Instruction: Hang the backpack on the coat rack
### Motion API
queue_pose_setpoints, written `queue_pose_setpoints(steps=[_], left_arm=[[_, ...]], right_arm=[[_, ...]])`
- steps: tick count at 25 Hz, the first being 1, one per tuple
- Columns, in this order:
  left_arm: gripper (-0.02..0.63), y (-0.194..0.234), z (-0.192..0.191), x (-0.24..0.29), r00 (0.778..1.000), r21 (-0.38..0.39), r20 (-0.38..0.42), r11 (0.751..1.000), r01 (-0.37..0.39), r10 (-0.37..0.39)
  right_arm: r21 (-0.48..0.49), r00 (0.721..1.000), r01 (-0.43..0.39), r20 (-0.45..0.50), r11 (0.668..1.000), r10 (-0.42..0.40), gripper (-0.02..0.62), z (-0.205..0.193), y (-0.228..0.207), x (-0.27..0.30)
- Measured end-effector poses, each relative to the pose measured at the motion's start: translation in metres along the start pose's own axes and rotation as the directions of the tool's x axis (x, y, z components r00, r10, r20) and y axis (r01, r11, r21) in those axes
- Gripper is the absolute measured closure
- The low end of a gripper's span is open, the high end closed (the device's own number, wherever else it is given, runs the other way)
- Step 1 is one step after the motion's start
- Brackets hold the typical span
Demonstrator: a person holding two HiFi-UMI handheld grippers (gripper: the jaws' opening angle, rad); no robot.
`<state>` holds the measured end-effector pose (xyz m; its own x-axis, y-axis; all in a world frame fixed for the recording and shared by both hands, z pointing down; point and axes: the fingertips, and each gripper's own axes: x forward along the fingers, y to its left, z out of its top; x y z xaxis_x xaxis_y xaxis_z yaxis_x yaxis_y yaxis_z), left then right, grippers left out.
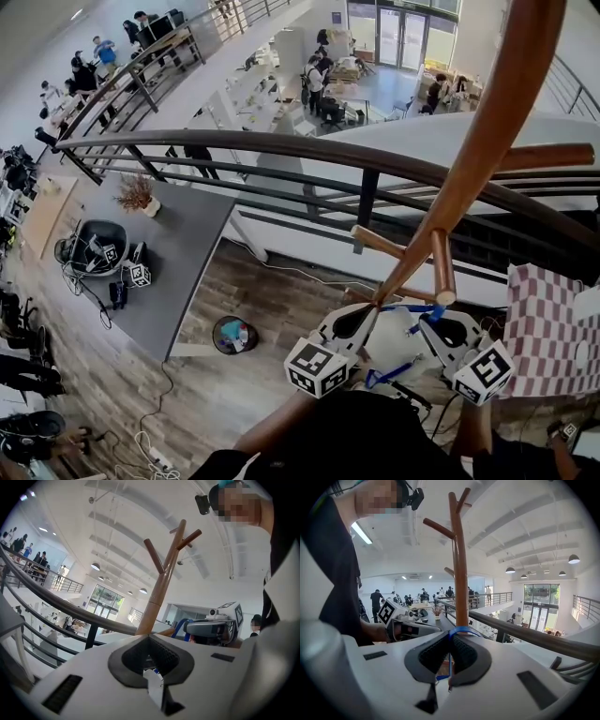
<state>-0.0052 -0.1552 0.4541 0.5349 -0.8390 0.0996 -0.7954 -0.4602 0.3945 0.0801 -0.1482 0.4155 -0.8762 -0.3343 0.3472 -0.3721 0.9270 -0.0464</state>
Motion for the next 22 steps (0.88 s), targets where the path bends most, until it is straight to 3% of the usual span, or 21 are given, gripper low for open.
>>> queue_pose_setpoints(steps=[12, 22], left_arm=[[0.598, 0.026, 0.008, 0.011, 1.000, 0.014, -0.012, 1.000, 0.001, -0.001], [0.598, 0.014, 0.010, 0.024, 0.999, 0.024, -0.022, 0.999, 0.034, -0.033]], right_arm=[[-0.022, 0.999, -0.036, -0.030, 0.999, 0.035, 0.575, -0.004, 0.000, 0.002], [-0.049, 0.997, -0.062, -0.056, 0.997, 0.059, 0.575, -0.011, -0.002, -0.007]])
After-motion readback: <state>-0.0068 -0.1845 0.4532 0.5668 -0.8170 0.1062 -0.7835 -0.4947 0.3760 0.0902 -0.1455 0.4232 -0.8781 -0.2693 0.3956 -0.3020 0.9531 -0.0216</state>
